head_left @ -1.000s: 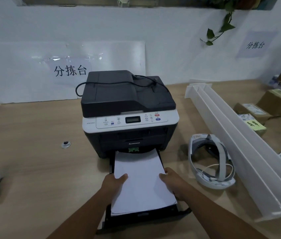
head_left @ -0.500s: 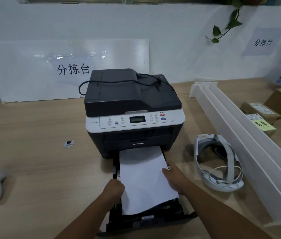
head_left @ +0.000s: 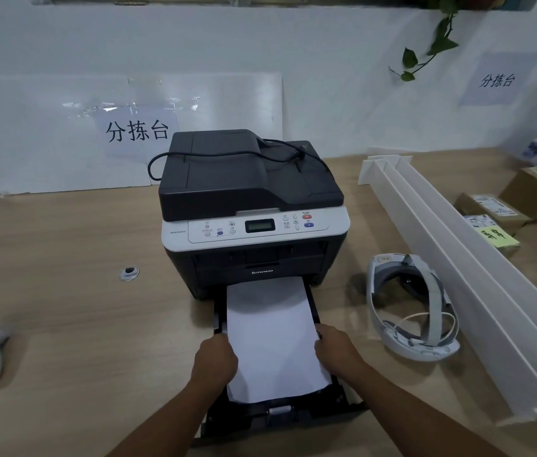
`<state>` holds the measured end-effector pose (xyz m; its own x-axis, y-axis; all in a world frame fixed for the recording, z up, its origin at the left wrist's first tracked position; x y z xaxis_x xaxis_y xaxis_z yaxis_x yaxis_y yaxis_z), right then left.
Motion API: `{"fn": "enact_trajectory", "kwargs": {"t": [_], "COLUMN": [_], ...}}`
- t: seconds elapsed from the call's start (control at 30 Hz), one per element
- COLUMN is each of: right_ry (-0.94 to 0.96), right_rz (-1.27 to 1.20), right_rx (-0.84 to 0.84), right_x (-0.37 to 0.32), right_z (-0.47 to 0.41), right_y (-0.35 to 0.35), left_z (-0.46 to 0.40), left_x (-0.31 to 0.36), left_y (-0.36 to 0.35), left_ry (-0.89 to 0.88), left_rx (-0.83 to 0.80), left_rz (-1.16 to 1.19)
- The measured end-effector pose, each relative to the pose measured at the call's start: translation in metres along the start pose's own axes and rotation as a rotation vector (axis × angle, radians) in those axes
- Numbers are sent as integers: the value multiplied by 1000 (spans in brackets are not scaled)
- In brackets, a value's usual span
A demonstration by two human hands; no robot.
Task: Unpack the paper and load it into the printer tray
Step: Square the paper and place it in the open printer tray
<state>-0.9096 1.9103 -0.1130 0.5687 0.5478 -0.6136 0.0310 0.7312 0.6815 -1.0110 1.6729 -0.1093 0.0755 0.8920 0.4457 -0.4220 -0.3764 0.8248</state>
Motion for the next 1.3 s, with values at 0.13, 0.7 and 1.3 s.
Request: {"fn": "enact_trajectory", "kwargs": {"t": [0.13, 0.7, 1.3], "right_ry": [27, 145, 507], "right_rz": [69, 486, 796], "right_rx": [-9, 125, 115], "right_x": [0, -7, -3], "right_z": [0, 14, 23], "right_y": [-3, -16, -23], "left_z": [1, 4, 19], "left_x": [-1, 7, 5], "left_y": [-1, -12, -28], "left_ry": [-1, -249, -412], "left_rx": [-2, 34, 63], "left_rz": [-73, -304, -623]}}
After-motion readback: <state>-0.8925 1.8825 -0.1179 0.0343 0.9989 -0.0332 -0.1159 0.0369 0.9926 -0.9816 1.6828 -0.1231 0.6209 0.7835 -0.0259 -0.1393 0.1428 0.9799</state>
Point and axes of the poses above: each hand's wrist, its own z-axis away from the middle knuckle, its own y-axis out of the back of the hand, x = y × z, the point moved 10 cm from there along -z, towards the middle knuckle, and after that the axes turned 2 degrees about -x, right-handed, at the moved point
